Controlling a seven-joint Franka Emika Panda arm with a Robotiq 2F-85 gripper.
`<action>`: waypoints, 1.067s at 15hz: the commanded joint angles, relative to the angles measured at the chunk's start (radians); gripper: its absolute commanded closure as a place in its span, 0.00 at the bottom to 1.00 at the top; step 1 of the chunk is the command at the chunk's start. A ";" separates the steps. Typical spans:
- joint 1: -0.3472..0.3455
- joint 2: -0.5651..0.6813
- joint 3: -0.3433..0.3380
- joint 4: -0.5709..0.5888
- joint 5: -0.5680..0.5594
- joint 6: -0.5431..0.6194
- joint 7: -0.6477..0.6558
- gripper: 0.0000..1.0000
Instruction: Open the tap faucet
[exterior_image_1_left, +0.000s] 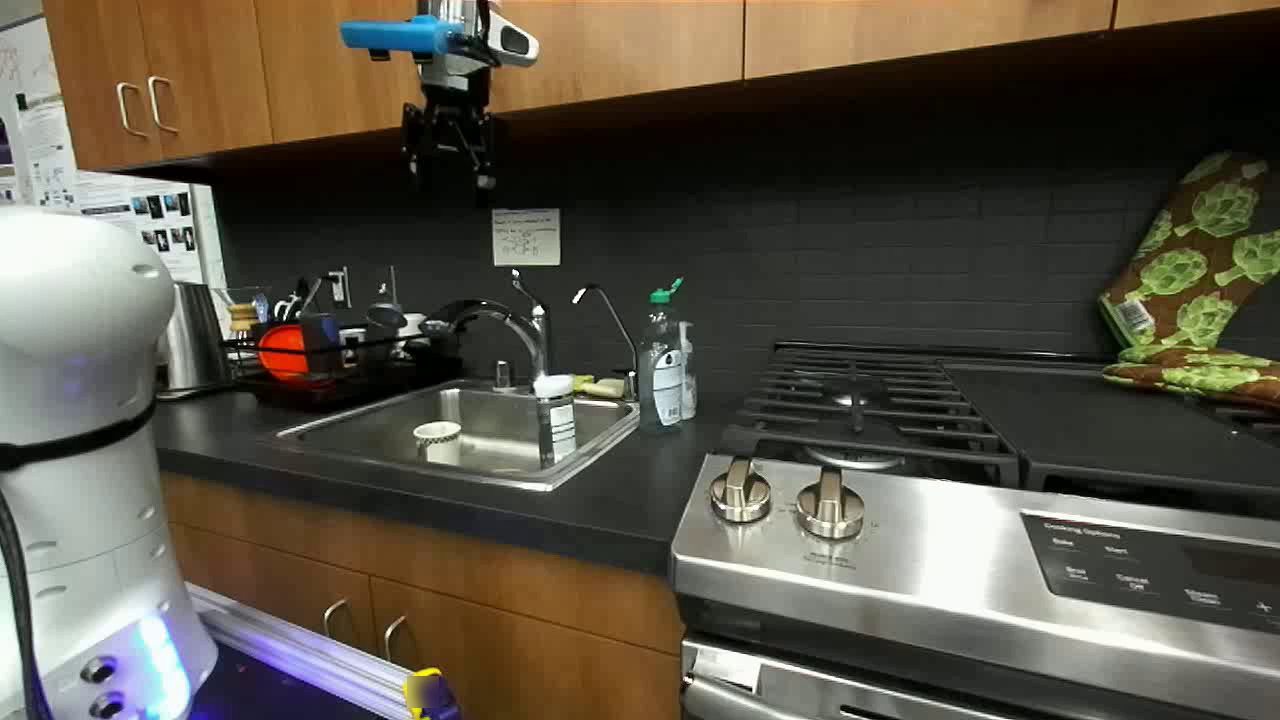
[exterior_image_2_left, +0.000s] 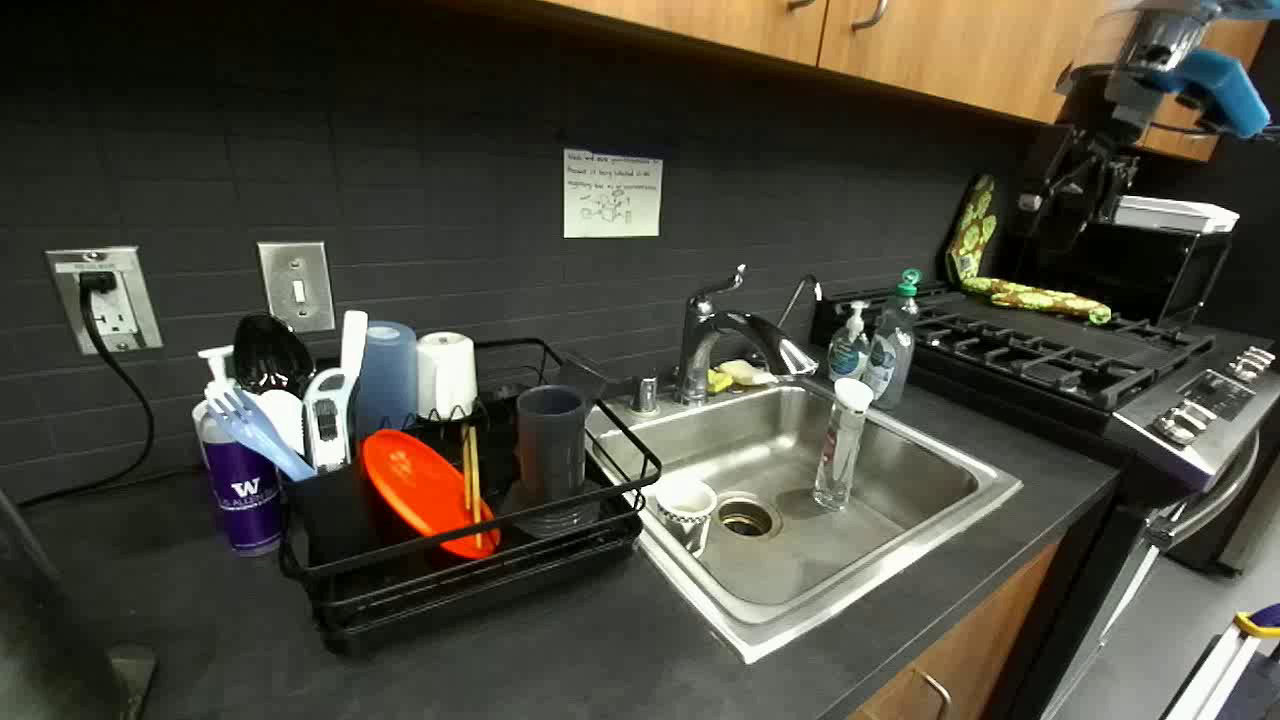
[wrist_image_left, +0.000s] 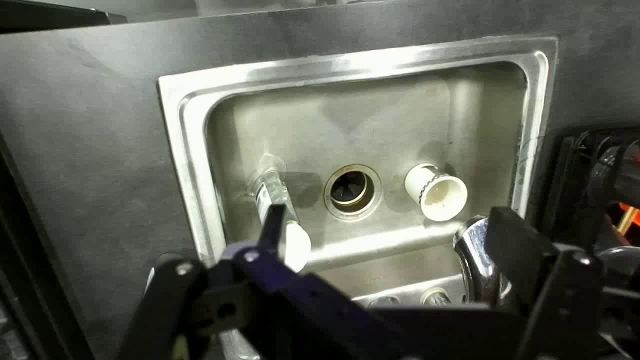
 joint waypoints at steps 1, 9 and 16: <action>-0.024 0.005 0.017 0.002 0.011 -0.002 -0.012 0.00; -0.022 0.005 0.015 -0.003 0.016 0.003 -0.011 0.00; -0.008 -0.002 0.002 -0.071 0.187 0.076 -0.019 0.00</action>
